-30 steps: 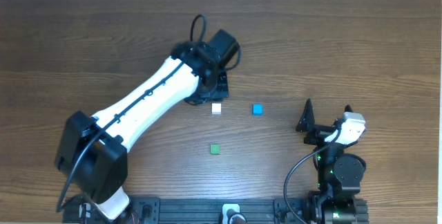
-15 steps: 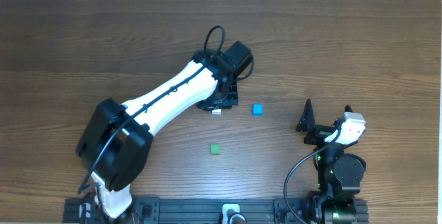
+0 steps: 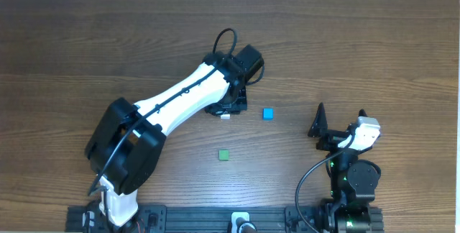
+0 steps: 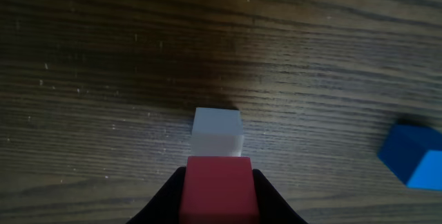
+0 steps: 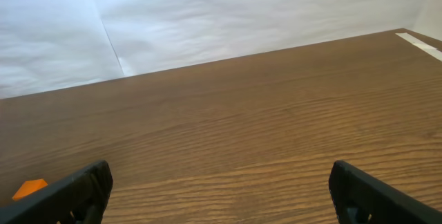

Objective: Stack Cubes

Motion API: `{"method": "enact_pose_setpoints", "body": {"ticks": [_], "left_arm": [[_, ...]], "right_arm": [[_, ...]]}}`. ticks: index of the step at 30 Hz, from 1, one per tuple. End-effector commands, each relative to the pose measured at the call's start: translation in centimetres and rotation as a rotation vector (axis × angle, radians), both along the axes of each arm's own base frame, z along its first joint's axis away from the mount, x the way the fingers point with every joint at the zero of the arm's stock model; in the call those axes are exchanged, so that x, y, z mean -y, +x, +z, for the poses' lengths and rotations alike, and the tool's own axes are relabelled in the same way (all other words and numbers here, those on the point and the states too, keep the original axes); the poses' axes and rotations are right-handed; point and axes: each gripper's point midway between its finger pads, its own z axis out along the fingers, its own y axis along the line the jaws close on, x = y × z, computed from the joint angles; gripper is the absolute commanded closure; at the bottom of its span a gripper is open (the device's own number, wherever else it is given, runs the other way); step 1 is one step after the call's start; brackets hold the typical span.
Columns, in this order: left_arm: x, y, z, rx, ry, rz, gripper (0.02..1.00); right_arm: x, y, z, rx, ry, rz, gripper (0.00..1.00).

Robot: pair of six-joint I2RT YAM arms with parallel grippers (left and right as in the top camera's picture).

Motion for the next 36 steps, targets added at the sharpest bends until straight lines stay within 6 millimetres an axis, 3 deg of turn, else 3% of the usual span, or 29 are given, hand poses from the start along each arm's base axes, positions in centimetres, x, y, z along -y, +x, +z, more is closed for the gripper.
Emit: {"method": "enact_pose_setpoints", "body": {"ticks": [1, 36], "left_arm": [[-0.2, 0.5, -0.7, 0.008, 0.028, 0.009, 0.978], [-0.4, 0.6, -1.7, -0.007, 0.041, 0.015, 0.976]], "right_arm": [[-0.2, 0.0, -0.2, 0.003, -0.001, 0.011, 0.009], [-0.2, 0.0, -0.2, 0.002, -0.001, 0.011, 0.012]]}}
